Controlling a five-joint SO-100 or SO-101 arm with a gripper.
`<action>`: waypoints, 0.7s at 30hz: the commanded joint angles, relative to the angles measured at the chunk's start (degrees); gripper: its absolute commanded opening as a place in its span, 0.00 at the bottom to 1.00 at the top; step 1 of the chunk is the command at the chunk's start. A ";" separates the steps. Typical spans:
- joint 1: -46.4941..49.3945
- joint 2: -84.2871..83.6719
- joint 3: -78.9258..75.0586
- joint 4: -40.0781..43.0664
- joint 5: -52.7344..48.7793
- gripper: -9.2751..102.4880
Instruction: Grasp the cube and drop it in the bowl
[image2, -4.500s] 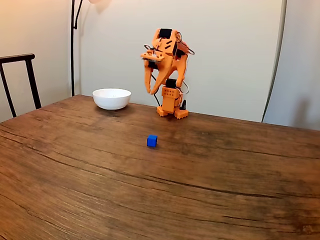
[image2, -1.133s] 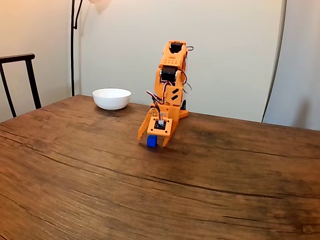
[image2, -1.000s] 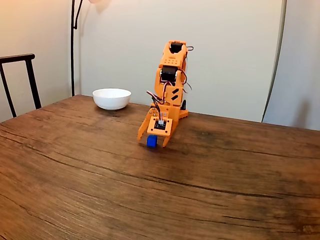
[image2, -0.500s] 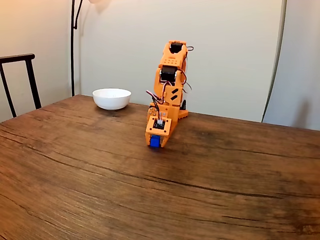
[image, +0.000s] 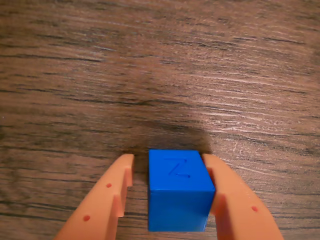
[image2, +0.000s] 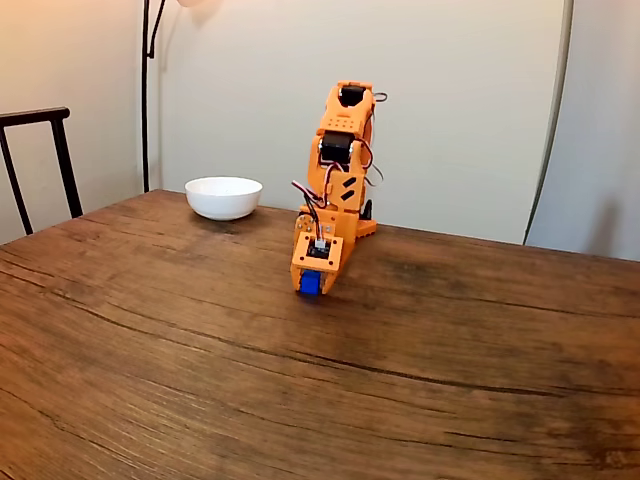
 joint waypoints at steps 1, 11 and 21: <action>0.18 0.53 -3.43 5.19 0.53 0.24; 2.55 -0.35 -14.15 16.17 6.86 0.24; 1.05 -0.53 -13.45 15.82 6.77 0.25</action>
